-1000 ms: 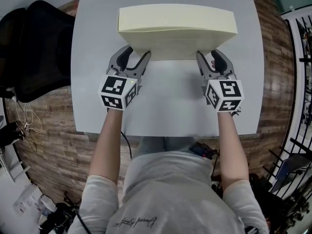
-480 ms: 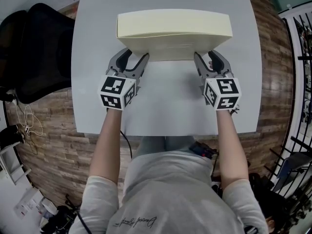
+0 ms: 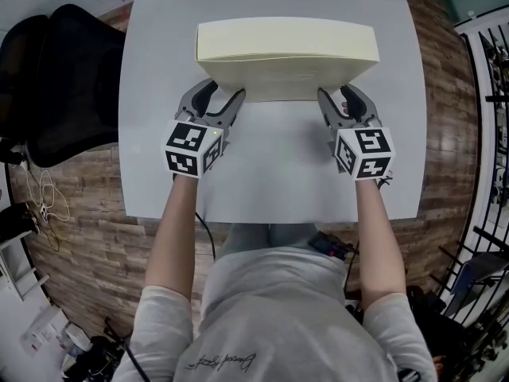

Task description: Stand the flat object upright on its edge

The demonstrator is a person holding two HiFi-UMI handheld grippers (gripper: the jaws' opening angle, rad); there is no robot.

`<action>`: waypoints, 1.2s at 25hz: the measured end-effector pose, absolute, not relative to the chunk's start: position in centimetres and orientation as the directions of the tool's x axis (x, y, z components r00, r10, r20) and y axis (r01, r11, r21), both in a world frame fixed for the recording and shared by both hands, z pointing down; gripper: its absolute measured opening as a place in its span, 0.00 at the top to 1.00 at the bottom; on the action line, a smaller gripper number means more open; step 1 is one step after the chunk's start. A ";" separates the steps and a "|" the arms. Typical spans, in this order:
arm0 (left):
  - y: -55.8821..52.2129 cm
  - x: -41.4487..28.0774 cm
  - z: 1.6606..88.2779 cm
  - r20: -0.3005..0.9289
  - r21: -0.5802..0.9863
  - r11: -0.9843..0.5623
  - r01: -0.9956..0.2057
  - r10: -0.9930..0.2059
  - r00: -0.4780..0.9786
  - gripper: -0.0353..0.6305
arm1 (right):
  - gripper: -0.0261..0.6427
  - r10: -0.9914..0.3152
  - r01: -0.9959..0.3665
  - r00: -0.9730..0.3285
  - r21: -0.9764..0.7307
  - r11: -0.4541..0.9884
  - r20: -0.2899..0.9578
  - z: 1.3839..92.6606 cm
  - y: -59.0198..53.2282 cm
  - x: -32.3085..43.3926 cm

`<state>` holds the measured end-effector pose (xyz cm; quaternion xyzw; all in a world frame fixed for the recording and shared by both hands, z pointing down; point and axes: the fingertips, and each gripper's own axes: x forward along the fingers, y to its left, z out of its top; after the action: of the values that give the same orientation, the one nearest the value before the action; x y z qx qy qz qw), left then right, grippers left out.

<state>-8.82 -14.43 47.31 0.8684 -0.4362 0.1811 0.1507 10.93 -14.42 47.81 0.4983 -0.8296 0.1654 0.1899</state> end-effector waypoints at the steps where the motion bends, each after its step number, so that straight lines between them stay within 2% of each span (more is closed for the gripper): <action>1: -14.5 -8.8 47.3 0.446 0.103 -0.576 -0.811 -0.702 0.555 0.60 | 0.65 -0.762 -0.888 -0.434 -0.087 0.451 0.480 47.8 -14.4 10.9; 14: -14.3 -8.6 47.2 0.455 0.112 -0.608 -0.786 -0.672 0.584 0.56 | 0.64 -0.735 -0.865 -0.475 -0.103 0.492 0.484 47.7 -14.2 10.6; 22: -14.3 -8.3 47.2 0.450 0.144 -0.608 -0.781 -0.662 0.599 0.51 | 0.60 -0.721 -0.856 -0.487 -0.105 0.506 0.494 47.9 -14.1 10.2; 30: -14.2 -8.4 47.4 0.473 0.098 -0.626 -0.774 -0.655 0.590 0.51 | 0.60 -0.717 -0.849 -0.491 -0.089 0.520 0.494 47.9 -14.0 10.4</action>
<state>-8.40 -14.19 47.35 0.8790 -0.4064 0.2002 0.1485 10.40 -14.00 47.92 0.4620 -0.8479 0.1629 0.2028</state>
